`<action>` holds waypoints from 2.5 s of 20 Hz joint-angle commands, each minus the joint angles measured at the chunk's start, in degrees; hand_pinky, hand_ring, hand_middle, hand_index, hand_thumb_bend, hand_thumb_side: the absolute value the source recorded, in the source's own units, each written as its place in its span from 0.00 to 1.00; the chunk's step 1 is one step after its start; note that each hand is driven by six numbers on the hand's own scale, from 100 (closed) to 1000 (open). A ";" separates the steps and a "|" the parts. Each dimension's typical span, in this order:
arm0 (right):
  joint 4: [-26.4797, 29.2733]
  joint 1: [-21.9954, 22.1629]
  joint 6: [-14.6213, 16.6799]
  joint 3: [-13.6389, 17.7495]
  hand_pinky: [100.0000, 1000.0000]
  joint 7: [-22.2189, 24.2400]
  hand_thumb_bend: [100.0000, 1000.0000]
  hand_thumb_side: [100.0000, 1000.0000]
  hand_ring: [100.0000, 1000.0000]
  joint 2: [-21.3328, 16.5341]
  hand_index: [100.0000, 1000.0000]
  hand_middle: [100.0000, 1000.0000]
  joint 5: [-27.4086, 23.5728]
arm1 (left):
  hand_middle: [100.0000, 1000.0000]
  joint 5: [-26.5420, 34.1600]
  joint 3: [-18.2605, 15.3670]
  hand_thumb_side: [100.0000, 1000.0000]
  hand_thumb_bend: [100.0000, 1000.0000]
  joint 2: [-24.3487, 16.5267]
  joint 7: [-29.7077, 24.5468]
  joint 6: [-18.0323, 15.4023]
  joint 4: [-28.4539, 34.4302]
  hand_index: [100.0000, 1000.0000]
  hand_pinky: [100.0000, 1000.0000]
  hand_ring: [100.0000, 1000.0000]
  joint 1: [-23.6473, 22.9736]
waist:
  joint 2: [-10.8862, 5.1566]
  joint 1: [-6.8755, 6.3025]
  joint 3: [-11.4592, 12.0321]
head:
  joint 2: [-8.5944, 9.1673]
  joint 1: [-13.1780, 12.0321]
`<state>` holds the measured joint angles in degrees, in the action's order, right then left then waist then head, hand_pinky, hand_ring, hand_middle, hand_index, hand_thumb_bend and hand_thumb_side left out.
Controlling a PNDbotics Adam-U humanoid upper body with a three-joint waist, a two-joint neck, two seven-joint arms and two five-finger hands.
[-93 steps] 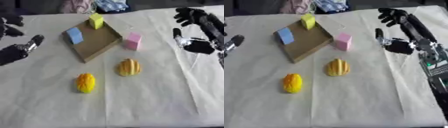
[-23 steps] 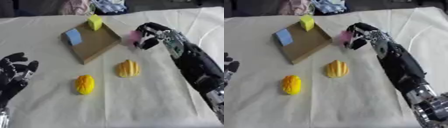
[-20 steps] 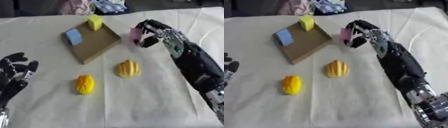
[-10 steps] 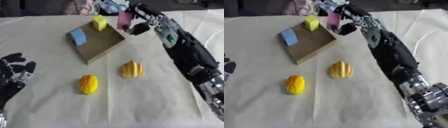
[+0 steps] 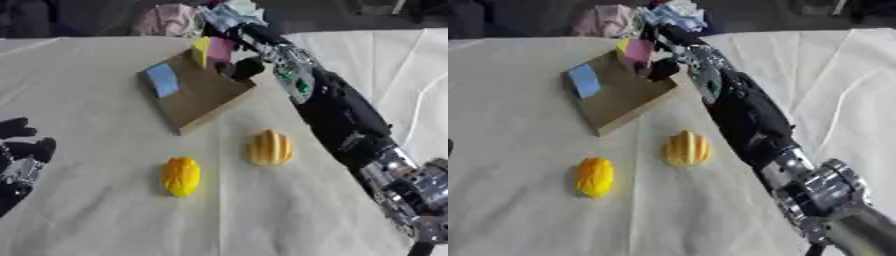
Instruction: Pick up objects on the table and place them in the box.
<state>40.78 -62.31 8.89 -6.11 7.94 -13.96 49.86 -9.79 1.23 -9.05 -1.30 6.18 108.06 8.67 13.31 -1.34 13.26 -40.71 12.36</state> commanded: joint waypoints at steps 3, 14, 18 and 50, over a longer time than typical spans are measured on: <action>-1.70 -0.81 -3.07 1.07 0.67 -4.02 0.08 0.33 0.71 0.80 0.79 0.63 2.60 | 0.61 0.33 0.28 0.43 0.54 -0.31 -0.40 -0.08 0.78 0.76 0.66 0.52 0.80 | 0.05 0.35 0.31 | 0.81 0.49; 0.22 -0.29 -4.67 -0.21 0.77 -9.70 0.39 0.53 0.84 1.78 0.96 0.85 7.18 | 0.61 0.41 0.35 0.43 0.53 -0.16 -0.25 0.11 0.72 0.76 0.66 0.52 0.63 | 0.13 0.22 -0.04 | 0.63 0.30; 1.67 -0.29 -4.27 -0.67 0.78 -10.10 0.45 0.50 0.85 1.60 0.97 0.87 7.86 | 0.61 0.38 0.32 0.43 0.53 -0.13 -0.22 0.12 0.69 0.76 0.66 0.52 0.60 | 0.09 0.30 -0.26 | 0.70 0.21; 56.60 26.34 6.78 -12.88 0.78 35.90 0.20 0.33 0.83 -19.40 0.94 0.81 -24.82 | 0.59 -0.86 -3.72 0.43 0.54 -1.31 4.38 0.82 0.21 0.76 0.66 0.52 -0.11 | -0.46 1.70 -7.39 | 0.95 -5.40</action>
<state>96.83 -35.39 15.39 -19.23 43.16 -31.92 23.56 -10.36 -1.99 -9.12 3.08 7.11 107.73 8.04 13.48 -0.43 5.92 -40.66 7.15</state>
